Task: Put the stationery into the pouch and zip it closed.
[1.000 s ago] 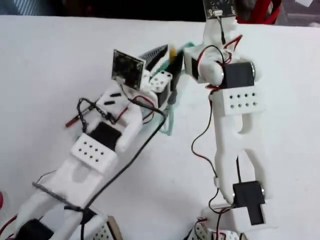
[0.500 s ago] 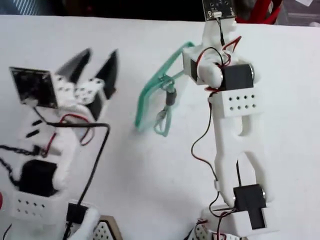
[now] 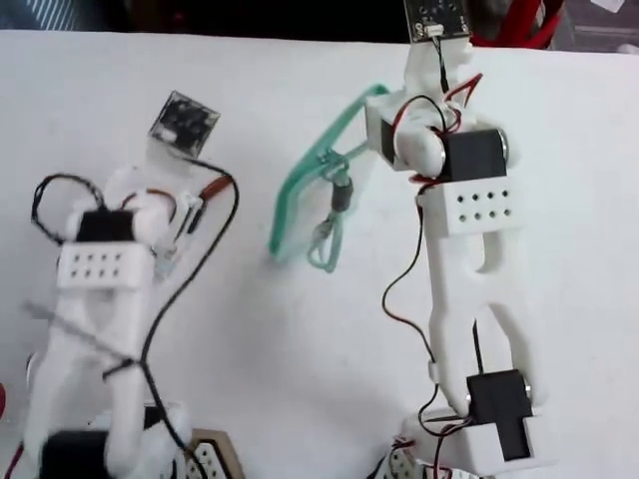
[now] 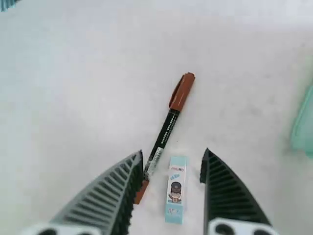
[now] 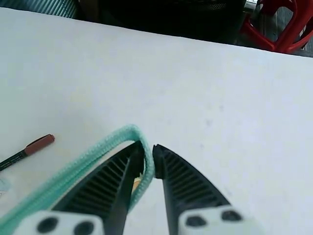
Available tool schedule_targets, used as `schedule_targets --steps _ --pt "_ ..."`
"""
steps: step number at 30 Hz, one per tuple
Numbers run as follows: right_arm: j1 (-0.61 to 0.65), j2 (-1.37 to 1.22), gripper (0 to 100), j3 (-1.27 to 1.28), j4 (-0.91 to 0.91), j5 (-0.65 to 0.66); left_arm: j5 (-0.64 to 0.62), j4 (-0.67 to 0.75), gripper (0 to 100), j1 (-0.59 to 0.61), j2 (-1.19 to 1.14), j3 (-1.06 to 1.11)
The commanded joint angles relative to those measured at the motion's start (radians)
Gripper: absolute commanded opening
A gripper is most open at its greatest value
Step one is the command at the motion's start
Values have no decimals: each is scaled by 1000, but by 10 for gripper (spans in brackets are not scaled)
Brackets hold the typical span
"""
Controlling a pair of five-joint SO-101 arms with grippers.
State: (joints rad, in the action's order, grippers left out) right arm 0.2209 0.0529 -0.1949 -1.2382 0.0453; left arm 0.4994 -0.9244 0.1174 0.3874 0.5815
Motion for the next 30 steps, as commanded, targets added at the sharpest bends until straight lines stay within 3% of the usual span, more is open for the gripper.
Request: schedule_targets --steps 1,12,16,23,30 --pt "16 -16 18 40 -1 -5 26 26 199 -5 -214 -149" --pt "15 -15 18 43 -1 -5 68 6 203 36 -762 -557" --pt "16 -15 18 43 12 -5 189 -104 199 35 -875 -669" --pt "16 -16 18 44 15 -5 195 -304 197 59 -1092 -977" --pt "16 -16 18 44 13 -5 259 -568 24 19 -1330 -1367"
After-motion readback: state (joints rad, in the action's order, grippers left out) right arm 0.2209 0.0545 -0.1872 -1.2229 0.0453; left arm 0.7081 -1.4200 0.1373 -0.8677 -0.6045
